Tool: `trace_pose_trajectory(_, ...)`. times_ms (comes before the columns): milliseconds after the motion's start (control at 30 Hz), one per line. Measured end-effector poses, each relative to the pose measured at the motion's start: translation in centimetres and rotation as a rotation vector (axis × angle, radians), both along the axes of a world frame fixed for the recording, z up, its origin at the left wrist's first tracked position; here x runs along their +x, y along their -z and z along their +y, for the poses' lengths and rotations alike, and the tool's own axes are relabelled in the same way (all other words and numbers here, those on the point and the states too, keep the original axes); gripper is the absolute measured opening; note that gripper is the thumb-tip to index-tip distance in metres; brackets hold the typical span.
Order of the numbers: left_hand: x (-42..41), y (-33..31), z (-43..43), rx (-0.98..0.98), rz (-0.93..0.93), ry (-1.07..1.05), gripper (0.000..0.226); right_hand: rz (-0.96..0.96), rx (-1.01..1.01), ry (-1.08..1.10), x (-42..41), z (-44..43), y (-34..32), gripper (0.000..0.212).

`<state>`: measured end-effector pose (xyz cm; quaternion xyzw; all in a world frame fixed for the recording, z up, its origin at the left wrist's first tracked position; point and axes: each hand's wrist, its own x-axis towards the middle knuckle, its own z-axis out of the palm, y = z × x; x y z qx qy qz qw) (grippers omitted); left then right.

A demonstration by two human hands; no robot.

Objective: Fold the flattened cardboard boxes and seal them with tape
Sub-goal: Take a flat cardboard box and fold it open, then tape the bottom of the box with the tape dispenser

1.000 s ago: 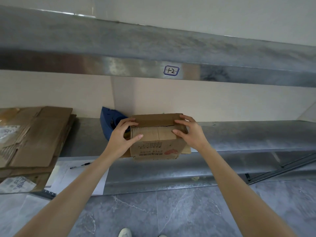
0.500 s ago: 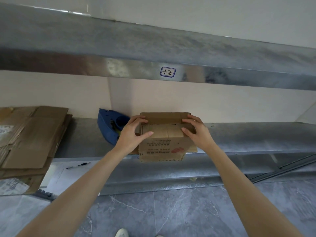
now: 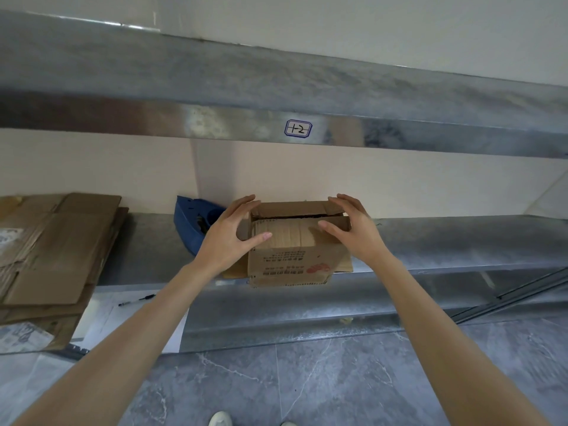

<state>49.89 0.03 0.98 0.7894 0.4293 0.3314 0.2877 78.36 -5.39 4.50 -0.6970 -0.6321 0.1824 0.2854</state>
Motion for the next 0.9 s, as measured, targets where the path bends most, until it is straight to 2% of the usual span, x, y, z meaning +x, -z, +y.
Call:
trace_pose_trajectory(100, -1.5, -0.7, 0.2, 0.065, 0.104, -0.024, 0.076, -0.095, 0.056, -0.024, -1.4, 0.7, -1.3, 0.054)
trace_pose_trajectory(233, -5.2, -1.1, 0.4, 0.254, 0.358, -0.118, 0.072, -0.203, 0.114, -0.119, -6.1, 2.9, -3.1, 0.049)
trace_pose_trajectory(400, -10.7, -1.0, 0.5, 0.351, 0.640, -0.294, 0.072, -0.199, 0.080, -0.273, -14.6, 5.8, -3.0, 0.048)
trace_pose_trajectory(500, -13.8, -0.7, 0.6, 0.350, 0.721, -0.358, 0.069, -0.192, -0.001, -0.340, -19.4, 7.5, -1.6, 0.051)
trace_pose_trajectory(633, -17.3, -0.2, 0.7, 0.291, 0.809, -0.396, 0.076, -0.151, -0.175, -0.353, -23.9, 9.5, 1.6, 0.057)
trace_pose_trajectory(767, -20.0, 0.0, 0.7, 0.273, 0.840, -0.416, 0.075, -0.165, -0.321, -0.317, -25.2, 11.2, 5.0, 0.071)
trace_pose_trajectory(900, -21.8, 0.3, 1.0, 0.245, 0.848, -0.414, 0.075, -0.110, -0.377, -0.248, -25.1, 12.3, 7.2, 0.081)
